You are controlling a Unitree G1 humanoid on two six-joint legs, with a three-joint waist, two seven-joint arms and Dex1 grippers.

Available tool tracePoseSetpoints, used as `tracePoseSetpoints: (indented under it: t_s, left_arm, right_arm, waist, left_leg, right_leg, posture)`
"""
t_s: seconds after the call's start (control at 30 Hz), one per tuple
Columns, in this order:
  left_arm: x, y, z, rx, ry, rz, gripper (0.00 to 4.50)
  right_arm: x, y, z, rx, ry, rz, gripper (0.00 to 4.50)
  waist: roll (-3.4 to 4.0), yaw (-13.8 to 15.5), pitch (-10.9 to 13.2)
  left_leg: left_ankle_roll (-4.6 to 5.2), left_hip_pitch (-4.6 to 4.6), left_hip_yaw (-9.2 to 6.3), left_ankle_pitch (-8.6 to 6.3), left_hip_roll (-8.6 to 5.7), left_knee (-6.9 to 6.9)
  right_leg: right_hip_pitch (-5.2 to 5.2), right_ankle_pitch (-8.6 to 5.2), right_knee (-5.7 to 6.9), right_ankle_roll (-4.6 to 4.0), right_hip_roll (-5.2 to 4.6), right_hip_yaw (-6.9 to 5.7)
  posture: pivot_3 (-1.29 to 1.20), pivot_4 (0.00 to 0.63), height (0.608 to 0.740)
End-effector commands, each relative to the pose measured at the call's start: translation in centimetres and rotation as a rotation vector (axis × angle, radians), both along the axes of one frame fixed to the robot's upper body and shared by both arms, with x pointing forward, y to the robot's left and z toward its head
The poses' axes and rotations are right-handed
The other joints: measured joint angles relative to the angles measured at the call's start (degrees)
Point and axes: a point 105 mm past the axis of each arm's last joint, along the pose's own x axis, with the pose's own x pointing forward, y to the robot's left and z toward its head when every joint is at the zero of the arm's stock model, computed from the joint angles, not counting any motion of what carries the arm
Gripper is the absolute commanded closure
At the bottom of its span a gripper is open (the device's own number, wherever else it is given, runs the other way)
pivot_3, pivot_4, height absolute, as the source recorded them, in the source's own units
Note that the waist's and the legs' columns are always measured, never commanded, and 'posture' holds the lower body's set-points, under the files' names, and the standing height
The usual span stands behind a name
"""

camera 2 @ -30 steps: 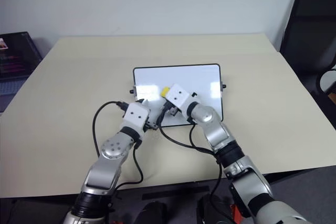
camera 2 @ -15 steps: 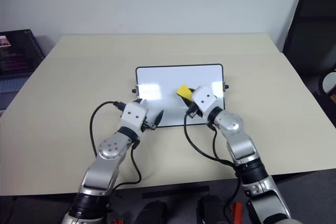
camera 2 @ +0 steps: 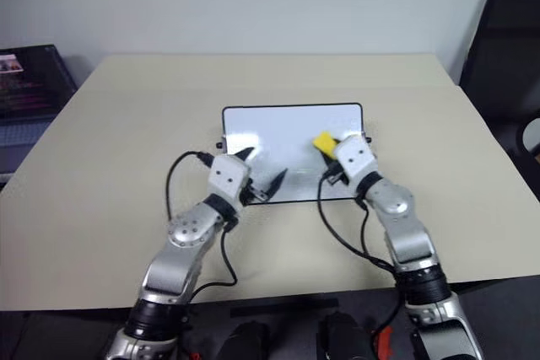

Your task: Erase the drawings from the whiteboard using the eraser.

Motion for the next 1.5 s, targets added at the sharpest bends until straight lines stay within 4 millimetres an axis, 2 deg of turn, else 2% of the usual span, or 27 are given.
tracePoseSetpoints:
  t_s: [0.03, 0.07, 0.23, 0.43, 0.67, 0.87, 1.33, 1.5]
  left_arm:
    - [-1.0, -2.1, 1.6, -0.039, -0.050, -0.172, 0.00]
    - [-1.1, -2.3, 1.6, -0.042, -0.050, -0.193, 0.00]
    - [-2.3, -4.0, 1.8, -0.041, -0.018, -0.390, 0.00]
    - [-2.8, -4.1, 0.8, 0.001, 0.019, -0.486, 0.00]
    - [-2.9, -3.4, -0.6, 0.052, 0.106, -0.530, 0.00]
    - [-3.1, -2.7, -2.0, 0.118, 0.150, -0.531, 0.00]
    - [-3.0, -2.5, -1.8, 0.132, 0.135, -0.512, 0.00]
    - [-3.0, -2.5, -1.7, 0.128, 0.133, -0.509, 0.00]
  right_arm:
    - [-0.8, -3.0, 0.5, -0.016, 0.018, -0.117, 3.28]
    - [-0.9, -3.5, 0.2, -0.028, 0.034, -0.138, 3.28]
    - [-1.6, -8.4, -2.8, 0.016, 0.210, -0.362, 3.28]
    - [-2.1, -10.3, -5.3, 0.191, 0.384, -0.493, 3.28]
    - [-1.5, -11.3, -6.0, 0.266, 0.440, -0.538, 3.28]
    - [-1.1, -11.8, -6.3, 0.256, 0.454, -0.550, 3.28]
    - [-0.8, -12.3, -7.1, 0.247, 0.488, -0.562, 3.28]
    - [-0.8, -11.8, -7.4, 0.273, 0.503, -0.550, 3.28]
  waist:
    - [0.00, 0.0, 0.0]
    - [0.00, 0.0, 0.0]
    - [0.00, -0.9, 0.0]
    - [0.02, -1.2, 0.0]
    - [0.04, -1.2, 0.0]
    - [0.04, -1.1, 0.0]
    - [0.04, -1.1, 0.0]
    - [0.04, -1.2, 0.0]
  left_leg:
    - [0.00, 0.03, 0.03, 0.00, 0.00, 0.00]
    - [0.00, 0.07, 0.03, 0.00, 0.00, 0.00]
    - [0.01, 0.10, 0.07, 0.01, 0.03, 0.00]
    - [0.01, 0.09, 0.15, 0.01, 0.05, -0.01]
    - [0.01, 0.12, 0.14, 0.01, 0.01, 0.01]
    - [0.02, 0.10, 0.12, 0.00, 0.02, -0.01]
    - [0.02, 0.11, 0.13, 0.00, 0.02, 0.00]
    - [0.02, 0.11, 0.13, 0.00, 0.02, 0.00]
  right_leg:
    - [0.01, 0.00, 0.01, 0.00, 0.00, 0.01]
    - [0.03, 0.00, 0.03, 0.00, 0.00, 0.01]
    - [0.06, -0.01, 0.14, -0.02, 0.04, 0.01]
    - [0.06, -0.01, 0.16, -0.01, 0.07, 0.04]
    - [0.06, -0.01, 0.10, 0.00, 0.08, 0.04]
    - [0.04, -0.01, 0.08, -0.01, 0.07, 0.04]
    - [0.05, -0.01, 0.09, 0.00, 0.07, 0.05]
    - [0.05, -0.01, 0.11, 0.00, 0.08, 0.05]
  posture:
    - [0.00, 0.150, 0.740]
    - [0.00, 0.150, 0.740]
    - [0.00, 0.150, 0.740]
    - [0.00, 0.150, 0.740]
    - [0.00, 0.150, 0.740]
    - [0.00, 0.150, 0.740]
    - [0.00, 0.150, 0.740]
    - [0.00, 0.150, 0.740]
